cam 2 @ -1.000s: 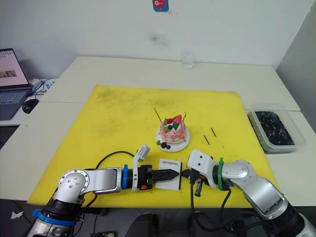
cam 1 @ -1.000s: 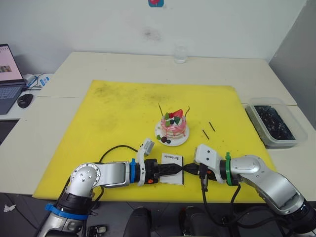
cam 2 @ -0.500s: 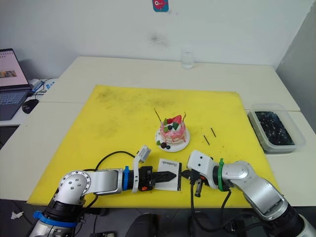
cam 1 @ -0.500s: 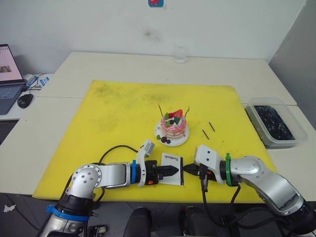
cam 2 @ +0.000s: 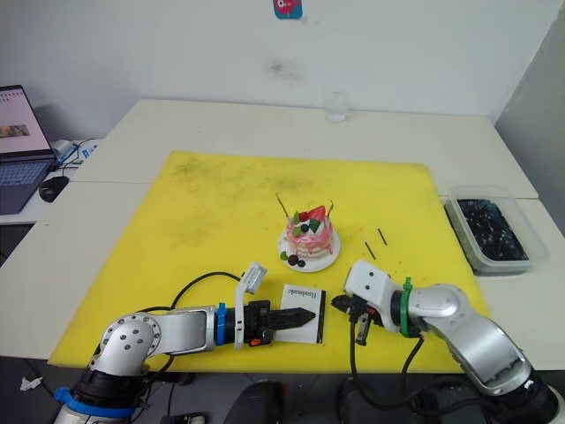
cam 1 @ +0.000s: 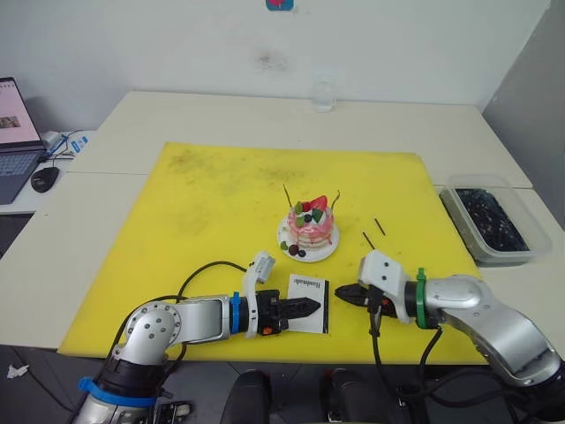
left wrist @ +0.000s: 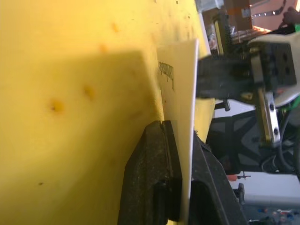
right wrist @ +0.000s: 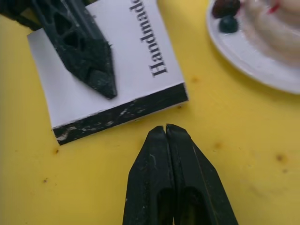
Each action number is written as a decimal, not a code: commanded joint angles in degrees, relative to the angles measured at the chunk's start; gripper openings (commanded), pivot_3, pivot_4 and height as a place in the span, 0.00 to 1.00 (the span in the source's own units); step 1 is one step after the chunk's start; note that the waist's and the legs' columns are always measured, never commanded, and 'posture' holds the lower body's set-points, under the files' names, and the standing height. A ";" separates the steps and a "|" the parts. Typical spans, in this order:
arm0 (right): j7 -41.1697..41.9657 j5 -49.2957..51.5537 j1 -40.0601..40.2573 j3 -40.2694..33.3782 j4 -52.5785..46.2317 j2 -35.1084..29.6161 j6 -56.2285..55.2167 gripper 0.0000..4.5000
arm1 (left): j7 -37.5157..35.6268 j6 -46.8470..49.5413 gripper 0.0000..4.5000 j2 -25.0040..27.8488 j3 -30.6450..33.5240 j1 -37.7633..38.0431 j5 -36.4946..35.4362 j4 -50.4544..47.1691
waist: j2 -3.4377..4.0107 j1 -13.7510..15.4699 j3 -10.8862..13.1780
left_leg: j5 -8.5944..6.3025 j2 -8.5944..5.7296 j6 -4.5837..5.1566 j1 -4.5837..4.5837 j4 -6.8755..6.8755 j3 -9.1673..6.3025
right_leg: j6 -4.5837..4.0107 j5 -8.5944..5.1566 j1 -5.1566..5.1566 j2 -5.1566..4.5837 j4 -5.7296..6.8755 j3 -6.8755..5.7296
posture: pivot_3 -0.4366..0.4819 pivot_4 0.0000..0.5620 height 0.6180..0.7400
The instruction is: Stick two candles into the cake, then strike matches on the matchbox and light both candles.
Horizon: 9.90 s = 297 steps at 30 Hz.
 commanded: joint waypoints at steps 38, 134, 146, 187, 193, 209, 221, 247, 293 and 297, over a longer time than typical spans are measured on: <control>-7.02 -1.38 -0.25 2.83 -1.50 1.52 0.54 0.00 | -4.23 11.26 0.00 -2.97 1.70 -3.40 7.07 6.14 | 0.00 -0.13 0.04 | -0.01 0.02 0.00 -0.02 -0.09 -0.03 | 0.11 0.03 0.01 0.00 -0.09 -0.03 | 0.48 0.27 1.00; -6.34 1.87 5.66 -12.24 -8.95 3.26 2.46 0.00 | -16.80 14.60 0.01 -2.99 12.40 0.19 7.24 -1.59 | -0.01 -1.01 -0.03 | -0.07 0.03 -0.11 0.05 -0.32 -0.11 | 0.02 -0.14 -0.05 0.09 -0.04 -0.08 | 0.48 0.27 1.00; -15.58 -2.93 6.43 -11.43 -1.56 12.91 -8.76 0.00 | -22.72 9.57 0.01 0.83 15.74 1.69 4.06 -3.80 | -0.06 -1.23 0.04 | -0.08 0.02 -0.11 0.01 -0.28 -0.08 | 0.10 -0.14 -0.05 -0.05 -0.09 -0.04 | 0.48 0.27 1.00; -29.89 -9.06 1.80 -12.66 20.23 28.83 -11.21 0.17 | -22.45 0.64 0.00 5.67 13.88 3.62 7.85 -6.39 | -0.04 -1.26 0.05 | -0.07 0.05 -0.11 0.03 -0.29 -0.02 | 0.11 -0.14 -0.05 -0.04 0.01 0.00 | 0.48 0.27 1.00; -29.66 -8.57 2.18 -12.80 18.69 28.84 -9.72 0.01 | -22.28 0.61 0.00 5.66 13.80 3.73 7.96 -6.38 | -0.04 -1.24 0.05 | -0.07 0.04 -0.11 0.02 -0.26 -0.02 | 0.11 -0.14 -0.04 -0.04 0.01 0.00 | 0.48 0.27 1.00; -21.85 0.05 6.86 -17.18 -0.41 21.26 -5.90 0.01 | -24.87 -0.50 0.00 4.10 10.84 0.84 11.12 -4.98 | -0.02 -1.19 0.06 | -0.07 0.04 -0.11 0.00 -0.28 -0.03 | 0.11 -0.14 -0.05 -0.03 0.01 -0.03 | 0.48 0.27 1.00; -14.78 12.19 7.07 -21.78 -14.45 9.90 0.67 0.01 | -33.92 -3.34 0.00 4.78 6.81 -5.73 16.41 -2.95 | -0.02 -1.25 0.06 | -0.07 0.03 -0.11 0.01 -0.24 -0.05 | 0.11 -0.14 -0.04 0.01 0.02 -0.04 | 0.48 0.27 1.00; -2.67 11.76 -10.10 -6.04 -8.60 -1.81 -0.01 0.01 | -33.94 -4.05 0.00 1.87 7.64 -8.03 19.99 0.06 | -0.04 -1.26 0.07 | -0.07 0.02 -0.10 -0.04 -0.19 -0.06 | 0.16 -0.14 -0.04 0.04 0.01 -0.05 | 0.48 0.27 1.00; -11.09 -1.19 -12.83 -8.54 -1.71 6.52 -5.84 0.01 | -42.30 -1.27 0.00 4.49 3.69 -5.45 21.55 -3.23 | -0.04 -1.36 0.07 | -0.07 0.02 -0.10 -0.03 -0.09 -0.04 | 0.18 -0.12 -0.04 0.08 0.09 -0.02 | 0.48 0.27 1.00; -11.73 1.08 -10.58 -14.37 -5.28 5.35 -3.12 0.01 | -40.24 -0.07 0.00 7.26 8.67 -1.71 18.71 -5.45 | -0.04 -1.28 0.07 | -0.07 0.03 -0.10 -0.08 -0.10 -0.04 | 0.23 -0.15 -0.04 0.00 0.06 -0.03 | 0.48 0.27 1.00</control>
